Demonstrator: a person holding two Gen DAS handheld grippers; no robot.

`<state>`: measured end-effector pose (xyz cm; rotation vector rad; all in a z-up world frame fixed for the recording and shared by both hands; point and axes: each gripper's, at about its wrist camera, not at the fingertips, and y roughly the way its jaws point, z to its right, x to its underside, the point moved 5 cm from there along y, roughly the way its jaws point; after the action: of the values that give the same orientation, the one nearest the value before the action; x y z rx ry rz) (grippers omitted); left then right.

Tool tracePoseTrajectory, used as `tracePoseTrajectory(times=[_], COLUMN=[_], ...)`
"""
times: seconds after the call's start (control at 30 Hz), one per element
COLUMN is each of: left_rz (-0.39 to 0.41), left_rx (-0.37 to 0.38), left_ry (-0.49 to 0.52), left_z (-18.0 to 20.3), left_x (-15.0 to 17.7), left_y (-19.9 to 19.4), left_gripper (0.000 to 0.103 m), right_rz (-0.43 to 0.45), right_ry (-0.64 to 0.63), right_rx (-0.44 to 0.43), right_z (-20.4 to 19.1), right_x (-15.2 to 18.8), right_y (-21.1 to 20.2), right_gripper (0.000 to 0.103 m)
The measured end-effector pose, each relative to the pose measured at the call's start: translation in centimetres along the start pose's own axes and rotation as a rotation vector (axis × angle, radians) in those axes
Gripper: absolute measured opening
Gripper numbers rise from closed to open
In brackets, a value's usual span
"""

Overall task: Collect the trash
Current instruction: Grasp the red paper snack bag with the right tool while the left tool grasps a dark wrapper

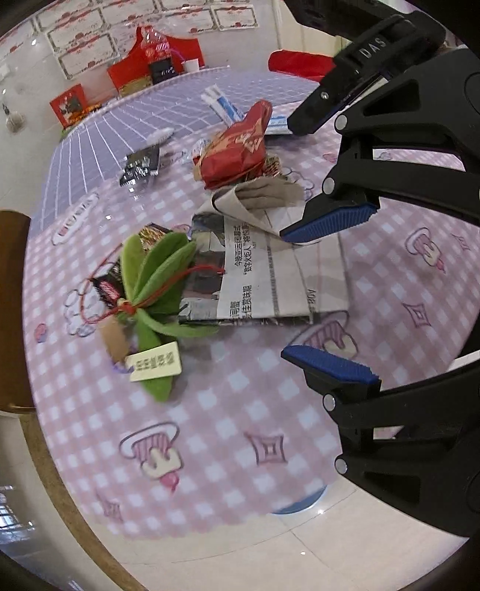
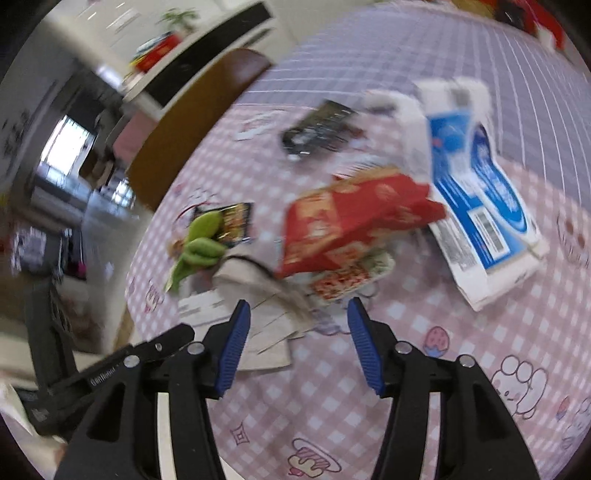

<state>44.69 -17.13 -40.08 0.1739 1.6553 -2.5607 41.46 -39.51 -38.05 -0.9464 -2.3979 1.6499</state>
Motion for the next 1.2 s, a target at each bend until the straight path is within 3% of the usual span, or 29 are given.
tracePoseTrajectory(times=[0.2, 0.23, 0.33, 0.47, 0.53, 0.73, 0.8, 1.2], left_rz=[-0.02, -0.019, -0.014, 0.023, 0.04, 0.092, 0.108, 0.182], left_rx=[-0.029, -0.036, -0.045, -0.057, -0.043, 0.008, 0.038, 0.123], left_ry=[-0.017, -0.013, 0.009, 0.068, 0.083, 0.083, 0.076, 0.092], left_z=[0.1, 0.1, 0.4, 1.2, 1.5, 2.0, 2.1, 0.1], left_x=[-0.6, -0.6, -0.8, -0.8, -0.7, -0.5, -0.5, 0.7], left_y=[1.7, 1.8, 1.7, 0.4, -0.4, -3.1, -4.0, -10.7], left_gripper=[0.038, 0.03, 0.02, 0.014, 0.011, 0.008, 0.003, 0.003], right_rz=[0.021, 0.024, 0.042, 0.023, 0.012, 0.021, 0.036, 0.077], right_ry=[0.123, 0.152, 0.224, 0.331, 0.351, 0.317, 0.297, 0.132], right_rx=[-0.074, -0.086, -0.112, -0.121, -0.125, -0.16, -0.163, -0.213], right_z=[2.2, 2.5, 3.0, 4.3, 4.8, 4.3, 3.8, -2.8], right_x=[-1.7, -2.1, -3.0, -3.6, -3.6, -4.0, -4.2, -1.9], right_y=[1.4, 1.7, 2.2, 3.4, 3.8, 2.0, 1.1, -3.6], right_gripper=[0.055, 0.055, 0.055, 0.055, 0.047, 0.015, 0.014, 0.008])
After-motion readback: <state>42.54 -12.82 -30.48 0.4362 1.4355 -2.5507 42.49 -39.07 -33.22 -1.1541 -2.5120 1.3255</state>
